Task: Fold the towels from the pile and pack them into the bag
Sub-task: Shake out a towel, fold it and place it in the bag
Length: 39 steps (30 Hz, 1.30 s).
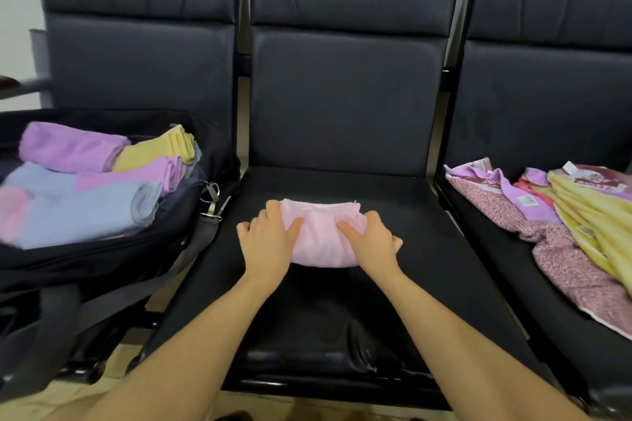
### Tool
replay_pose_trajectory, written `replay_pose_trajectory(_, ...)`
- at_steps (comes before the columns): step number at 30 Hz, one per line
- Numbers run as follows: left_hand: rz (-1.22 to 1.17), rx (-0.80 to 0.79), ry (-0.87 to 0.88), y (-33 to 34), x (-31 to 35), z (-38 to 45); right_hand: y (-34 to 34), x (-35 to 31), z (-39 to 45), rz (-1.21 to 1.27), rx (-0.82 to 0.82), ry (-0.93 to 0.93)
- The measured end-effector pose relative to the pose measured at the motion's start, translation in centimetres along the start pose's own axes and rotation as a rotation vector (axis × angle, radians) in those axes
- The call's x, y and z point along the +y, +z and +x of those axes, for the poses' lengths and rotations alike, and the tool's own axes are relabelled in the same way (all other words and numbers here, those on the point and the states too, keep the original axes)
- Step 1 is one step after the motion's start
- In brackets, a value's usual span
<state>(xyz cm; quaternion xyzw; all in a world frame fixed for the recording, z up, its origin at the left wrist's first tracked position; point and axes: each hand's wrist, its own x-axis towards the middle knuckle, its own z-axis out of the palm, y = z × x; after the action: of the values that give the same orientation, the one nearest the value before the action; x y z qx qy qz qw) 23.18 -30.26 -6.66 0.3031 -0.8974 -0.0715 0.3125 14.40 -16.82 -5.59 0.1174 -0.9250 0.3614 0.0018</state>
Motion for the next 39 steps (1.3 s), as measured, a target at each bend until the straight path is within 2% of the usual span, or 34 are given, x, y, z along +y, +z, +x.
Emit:
replay_pose_trajectory(3, -0.034, -0.029, -0.034, -4.1, -1.1, 1.2, -1.5, -3.0, -1.0, 0.09, -0.006, -0.075)
replay_pose_trajectory(8, -0.017, 0.074, -0.057, -9.1, -4.3, 3.1, -2.0, -8.8, -2.7, 0.287, 0.032, -0.16)
replay_pose_trajectory(18, 0.05, 0.112, -0.156, -14.2, -17.5, 9.6, 5.0, -22.8, -4.0, 0.364, -0.082, -0.33)
replay_pose_trajectory(27, 0.156, 0.159, -0.23, -14.0, -31.5, 18.3, 15.5, -34.2, -1.2, 0.408, -0.163, -0.466)
replay_pose_trajectory(32, 0.195, 0.195, -0.255, -12.5, -37.9, 22.5, 21.2, -39.3, 0.3, 0.542, -0.193, -0.491)
replay_pose_trajectory(39, 0.206, 0.157, -0.291, -8.8, -44.9, 21.1, 29.4, -40.6, -0.3, 0.337, -0.255, -0.517)
